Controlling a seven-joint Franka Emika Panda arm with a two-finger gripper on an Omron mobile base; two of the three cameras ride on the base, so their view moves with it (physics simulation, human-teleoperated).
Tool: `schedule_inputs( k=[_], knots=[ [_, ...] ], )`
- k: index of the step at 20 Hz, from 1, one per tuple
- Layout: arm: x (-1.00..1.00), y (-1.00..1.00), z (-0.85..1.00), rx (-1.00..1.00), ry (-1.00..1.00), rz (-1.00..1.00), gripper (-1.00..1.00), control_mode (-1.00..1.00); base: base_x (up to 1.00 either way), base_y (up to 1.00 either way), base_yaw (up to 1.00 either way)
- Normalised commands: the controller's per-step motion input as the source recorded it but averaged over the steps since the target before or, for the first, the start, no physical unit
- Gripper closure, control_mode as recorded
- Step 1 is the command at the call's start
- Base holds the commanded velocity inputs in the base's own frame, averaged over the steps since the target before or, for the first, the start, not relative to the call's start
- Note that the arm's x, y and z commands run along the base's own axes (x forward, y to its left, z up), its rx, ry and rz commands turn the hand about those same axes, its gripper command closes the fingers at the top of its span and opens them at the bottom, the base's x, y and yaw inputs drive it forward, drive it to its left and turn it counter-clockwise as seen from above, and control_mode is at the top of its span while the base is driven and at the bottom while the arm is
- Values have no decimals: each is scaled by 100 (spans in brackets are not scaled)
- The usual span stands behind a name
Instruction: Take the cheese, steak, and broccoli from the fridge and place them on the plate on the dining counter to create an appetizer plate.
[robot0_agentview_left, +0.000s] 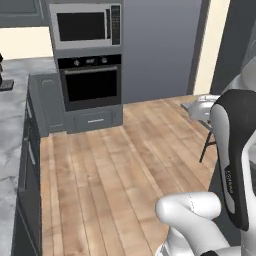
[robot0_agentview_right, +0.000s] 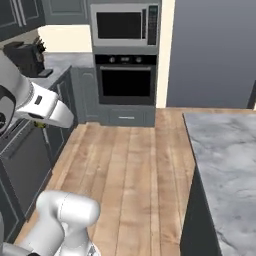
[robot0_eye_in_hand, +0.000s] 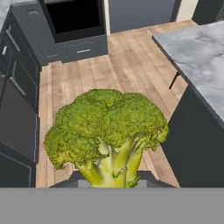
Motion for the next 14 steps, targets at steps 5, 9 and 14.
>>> schedule_inputs(
  k=[5,9,14],
  knots=[
    [0,0,0,0,0,0,100,100,100,37,-36],
    [0,0,0,0,0,0,100,100,100,24,-42],
    [0,0,0,0,0,0,100,100,100,34,-42]
  ],
)
